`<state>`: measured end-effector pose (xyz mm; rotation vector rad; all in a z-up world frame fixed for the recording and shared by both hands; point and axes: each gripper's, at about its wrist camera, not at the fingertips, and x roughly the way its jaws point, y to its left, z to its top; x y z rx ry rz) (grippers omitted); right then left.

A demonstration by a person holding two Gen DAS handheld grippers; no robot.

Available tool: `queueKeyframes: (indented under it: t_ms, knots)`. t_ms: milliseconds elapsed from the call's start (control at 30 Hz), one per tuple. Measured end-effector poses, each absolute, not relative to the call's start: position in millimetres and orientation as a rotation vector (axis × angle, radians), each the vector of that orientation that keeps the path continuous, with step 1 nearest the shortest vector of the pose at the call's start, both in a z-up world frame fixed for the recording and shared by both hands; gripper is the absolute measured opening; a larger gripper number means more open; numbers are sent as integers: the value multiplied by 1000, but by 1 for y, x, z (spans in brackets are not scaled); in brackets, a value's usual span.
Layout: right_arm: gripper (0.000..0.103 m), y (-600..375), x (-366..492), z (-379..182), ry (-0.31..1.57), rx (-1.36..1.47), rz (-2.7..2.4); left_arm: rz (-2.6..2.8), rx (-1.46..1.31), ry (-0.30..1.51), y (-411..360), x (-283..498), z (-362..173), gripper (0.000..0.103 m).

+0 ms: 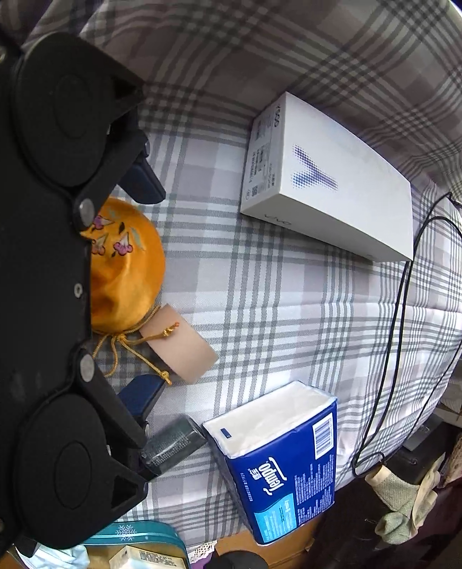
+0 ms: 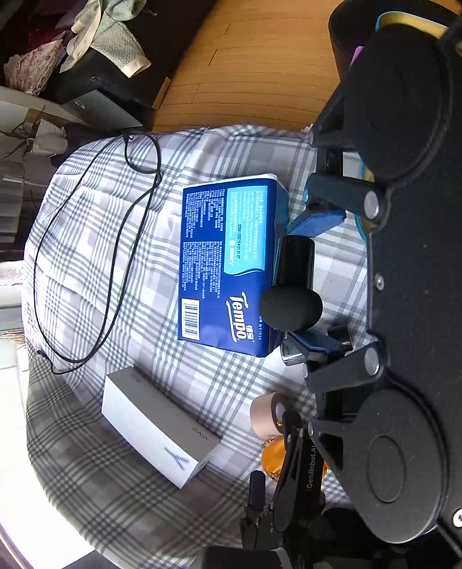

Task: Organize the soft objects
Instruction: 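Lift the black stick with the right gripper while the left gripper holds the pouch, then carry the pouch and black stick into the gold tray and open both grippers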

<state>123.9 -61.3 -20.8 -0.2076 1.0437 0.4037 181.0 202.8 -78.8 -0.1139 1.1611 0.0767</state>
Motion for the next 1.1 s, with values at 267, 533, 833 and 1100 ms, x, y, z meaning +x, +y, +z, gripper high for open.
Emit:
queueKeyframes:
  t_ms: [267,533,833,1100]
  knots:
    - [55,-64,119,-7,999,-198,421,162,-185,1372,215,188,-105,99]
    - [55,-81,111,6,972,-168,410,136,-154,1341,208,188,-103,78]
    - [55,-111,109,20,941,-114,350,190,-125,1241,204,175,-78,73]
    - [55,-138,107,26,949,-121,262,242,-130,1148,203,153,-31,73]
